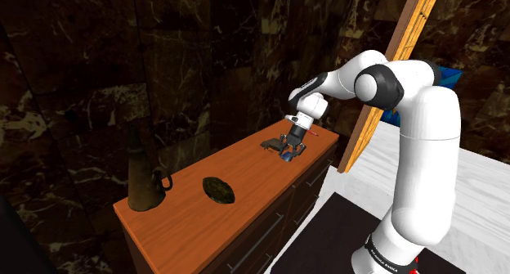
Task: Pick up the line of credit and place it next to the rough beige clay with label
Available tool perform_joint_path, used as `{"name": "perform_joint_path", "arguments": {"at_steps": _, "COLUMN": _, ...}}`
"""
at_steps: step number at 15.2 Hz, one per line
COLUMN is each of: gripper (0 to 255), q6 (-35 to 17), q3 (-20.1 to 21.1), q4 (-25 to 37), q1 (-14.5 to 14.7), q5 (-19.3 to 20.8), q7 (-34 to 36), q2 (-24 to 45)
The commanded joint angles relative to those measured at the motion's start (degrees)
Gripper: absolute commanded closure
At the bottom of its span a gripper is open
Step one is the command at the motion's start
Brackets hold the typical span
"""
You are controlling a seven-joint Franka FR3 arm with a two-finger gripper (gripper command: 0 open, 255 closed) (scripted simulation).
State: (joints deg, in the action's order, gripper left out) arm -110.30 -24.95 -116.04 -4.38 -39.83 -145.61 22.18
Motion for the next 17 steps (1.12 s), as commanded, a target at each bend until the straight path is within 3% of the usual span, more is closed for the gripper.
{"name": "perform_joint_path", "arguments": {"at_steps": 1, "gripper": 255, "q6": 0.00, "q3": 0.00, "q4": 0.00, "q1": 0.00, "q5": 0.00, "q7": 0.00, "q2": 0.00}}
{"name": "perform_joint_path", "arguments": {"at_steps": 2, "gripper": 0, "q6": 0.00, "q3": 0.00, "q4": 0.00, "q1": 0.00, "q5": 0.00, "q7": 0.00, "q2": 0.00}}
{"name": "perform_joint_path", "arguments": {"at_steps": 7, "gripper": 0, "q6": 0.00, "q3": 0.00, "q4": 0.00, "q1": 0.00, "q5": 0.00, "q7": 0.00, "q2": 0.00}}
{"name": "perform_joint_path", "arguments": {"at_steps": 11, "gripper": 0, "q6": 5.85, "q3": -1.73, "q4": 4.29, "q1": -1.61, "q5": 2.93, "q7": 1.58, "q2": -1.66}}
{"name": "perform_joint_path", "arguments": {"at_steps": 17, "gripper": 0, "q6": 5.85, "q3": -1.73, "q4": 4.29, "q1": -1.61, "q5": 2.93, "q7": 1.58, "q2": -1.66}}
